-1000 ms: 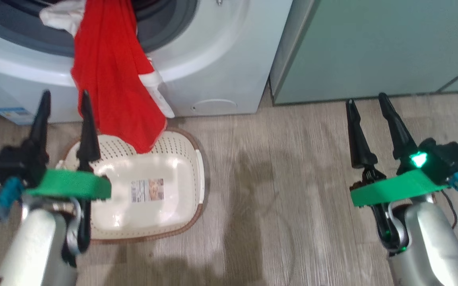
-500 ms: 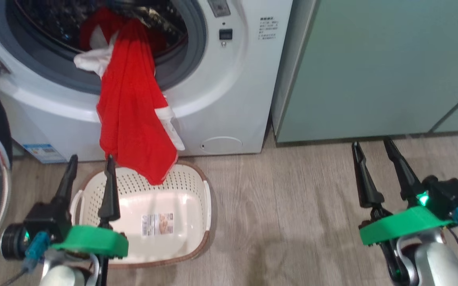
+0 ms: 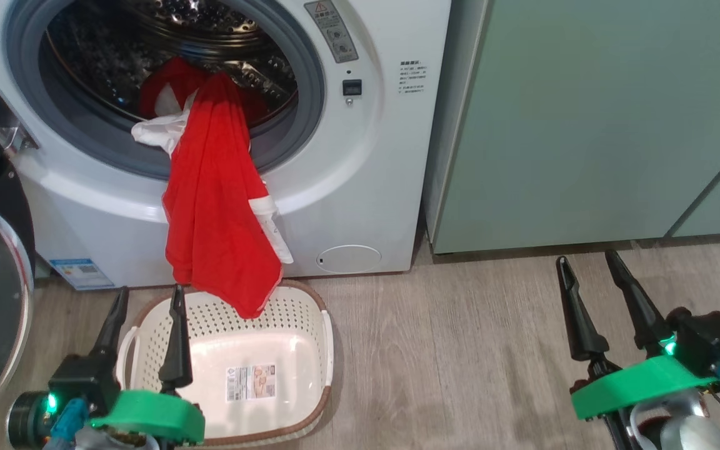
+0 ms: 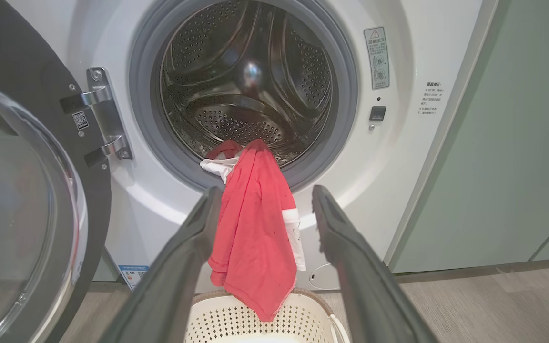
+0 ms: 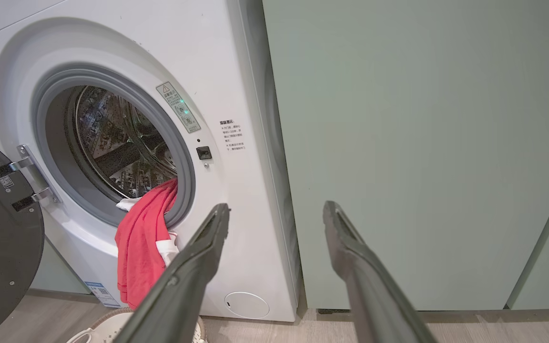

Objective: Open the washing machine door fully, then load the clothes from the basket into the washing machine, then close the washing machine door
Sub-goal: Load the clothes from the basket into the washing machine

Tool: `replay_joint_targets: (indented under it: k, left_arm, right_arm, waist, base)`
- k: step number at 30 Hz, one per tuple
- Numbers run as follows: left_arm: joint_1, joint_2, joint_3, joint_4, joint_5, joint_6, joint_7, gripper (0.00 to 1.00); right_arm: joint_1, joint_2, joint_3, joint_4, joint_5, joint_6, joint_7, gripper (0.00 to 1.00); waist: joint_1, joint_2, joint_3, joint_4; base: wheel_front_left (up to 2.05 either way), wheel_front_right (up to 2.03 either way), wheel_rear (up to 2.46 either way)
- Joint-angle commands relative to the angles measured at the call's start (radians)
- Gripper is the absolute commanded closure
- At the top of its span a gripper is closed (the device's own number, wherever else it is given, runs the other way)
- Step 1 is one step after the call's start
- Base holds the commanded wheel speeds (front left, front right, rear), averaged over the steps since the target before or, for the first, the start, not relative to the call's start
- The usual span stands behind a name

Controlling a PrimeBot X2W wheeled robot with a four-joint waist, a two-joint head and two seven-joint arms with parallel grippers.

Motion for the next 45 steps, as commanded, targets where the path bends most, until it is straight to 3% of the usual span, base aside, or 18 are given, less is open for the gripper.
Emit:
replay_joint_targets:
  k: [1, 24, 29, 36, 45]
  left_arm:
    - [-0.030, 0.022, 0.034, -0.039, 0.003, 0.006, 0.002, 0.00]
    - [-0.053, 0.029, 0.030, -0.029, -0.006, 0.011, 0.008, 0.00]
    - [-0.129, 0.017, 0.001, 0.012, -0.008, -0.011, 0.030, 0.00]
    - [-0.316, -0.037, -0.056, 0.154, -0.029, -0.074, 0.071, 0.00]
    - [-0.596, -0.085, -0.068, 0.458, -0.080, -0.133, 0.193, 0.00]
  right_arm:
    - [-0.020, -0.002, 0.018, -0.041, 0.006, 0.000, 0.003, 0.00]
    - [-0.032, -0.002, 0.024, -0.047, 0.013, 0.000, -0.003, 0.00]
    - [-0.057, -0.002, 0.036, -0.061, 0.015, 0.000, -0.007, 0.00]
    - [-0.113, -0.002, 0.069, -0.077, 0.021, 0.000, -0.026, 0.00]
    - [-0.202, -0.002, 0.122, -0.059, 0.056, 0.000, -0.080, 0.00]
  waist:
    - [0.0001, 0.0000, -0.003, 0.000]
    - [0.0001, 0.0000, 0.016, 0.013]
    - [0.0001, 0.0000, 0.068, 0.008]
    - [0.0001, 0.0000, 0.193, -0.024]
    - [0.0001, 0.0000, 0.385, -0.102]
  base:
    - [0.00, 0.00, 0.00]
    - [0.00, 0.00, 0.00]
    - [0.00, 0.00, 0.00]
    - [0.00, 0.00, 0.00]
    - [0.00, 0.00, 0.00]
